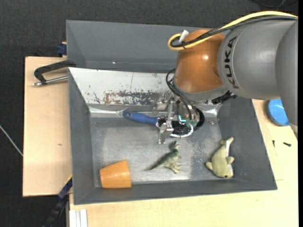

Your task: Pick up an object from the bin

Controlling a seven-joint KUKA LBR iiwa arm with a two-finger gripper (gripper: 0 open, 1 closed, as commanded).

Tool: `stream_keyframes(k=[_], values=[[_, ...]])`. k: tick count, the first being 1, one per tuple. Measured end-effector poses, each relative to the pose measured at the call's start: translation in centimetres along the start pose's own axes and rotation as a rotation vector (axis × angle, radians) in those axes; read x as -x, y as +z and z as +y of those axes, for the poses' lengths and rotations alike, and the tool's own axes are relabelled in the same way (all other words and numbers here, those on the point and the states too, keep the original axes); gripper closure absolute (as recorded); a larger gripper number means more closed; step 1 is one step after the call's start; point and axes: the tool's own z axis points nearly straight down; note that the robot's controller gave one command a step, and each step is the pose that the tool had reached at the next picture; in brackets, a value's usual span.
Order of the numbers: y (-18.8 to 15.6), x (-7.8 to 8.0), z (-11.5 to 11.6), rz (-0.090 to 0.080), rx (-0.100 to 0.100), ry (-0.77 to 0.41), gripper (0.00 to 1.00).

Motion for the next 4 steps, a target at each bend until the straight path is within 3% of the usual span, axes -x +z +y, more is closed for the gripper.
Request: stream_keyframes(k=[1, 2, 3, 4], values=[[6.6, 1.6, -4.9, -0.009, 0.003, 0.182, 0.00], [3.7, 1.3, -5.9, -0.014, 0.002, 0.310, 0.00], [2.0, 0.2, -5.4, -0.012, 0.004, 0.606, 0.00], [6.6, -0.3, -4.5, -0.013, 0.004, 0.722, 0.00]])
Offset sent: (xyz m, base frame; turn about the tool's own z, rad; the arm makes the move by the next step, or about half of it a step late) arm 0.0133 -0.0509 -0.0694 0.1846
